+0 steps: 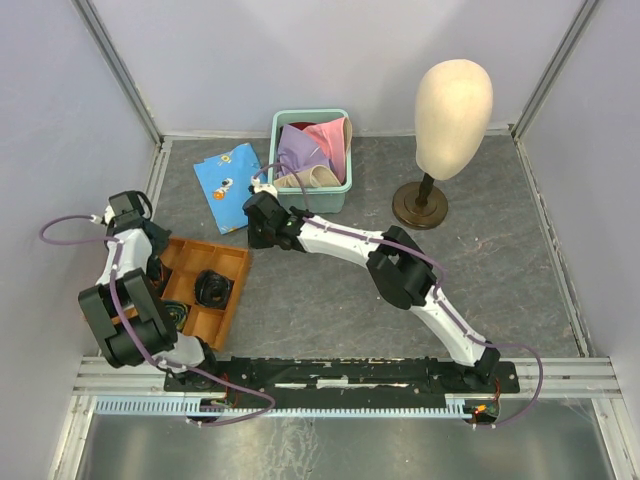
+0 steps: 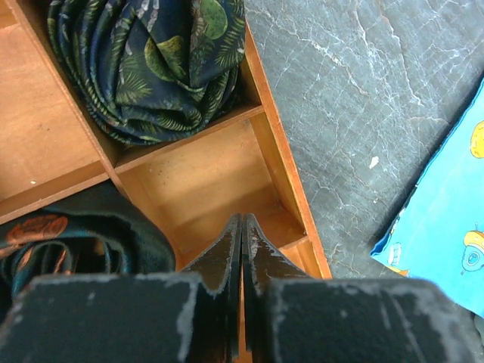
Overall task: Stack the hats
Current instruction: Move the distractor to the corner of the board.
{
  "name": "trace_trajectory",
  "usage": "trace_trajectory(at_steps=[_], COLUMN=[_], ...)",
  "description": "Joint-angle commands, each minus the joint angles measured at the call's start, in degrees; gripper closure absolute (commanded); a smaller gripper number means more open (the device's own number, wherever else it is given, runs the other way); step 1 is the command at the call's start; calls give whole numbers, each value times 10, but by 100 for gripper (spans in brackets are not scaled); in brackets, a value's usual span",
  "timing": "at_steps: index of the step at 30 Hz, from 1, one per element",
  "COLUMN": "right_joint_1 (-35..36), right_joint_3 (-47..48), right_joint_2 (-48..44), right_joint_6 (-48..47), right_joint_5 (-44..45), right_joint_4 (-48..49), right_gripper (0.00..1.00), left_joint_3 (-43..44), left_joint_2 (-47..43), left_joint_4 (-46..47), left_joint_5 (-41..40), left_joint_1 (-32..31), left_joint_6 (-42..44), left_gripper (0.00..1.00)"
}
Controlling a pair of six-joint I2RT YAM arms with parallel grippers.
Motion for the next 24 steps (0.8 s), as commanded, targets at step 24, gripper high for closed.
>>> trace_trajectory(at_steps=[24], right_joint_1=[-3], right_joint_3=[72], right_joint_2=[95], right_joint_6=[26], right_joint_5=[15], right_joint_4=[87], right_gripper=[100], left_joint_3=[129], left_joint_2=[221], left_joint_4=[34], left_joint_5=[34], left_joint_1=[3], left_joint_6=[55], left_gripper=[97])
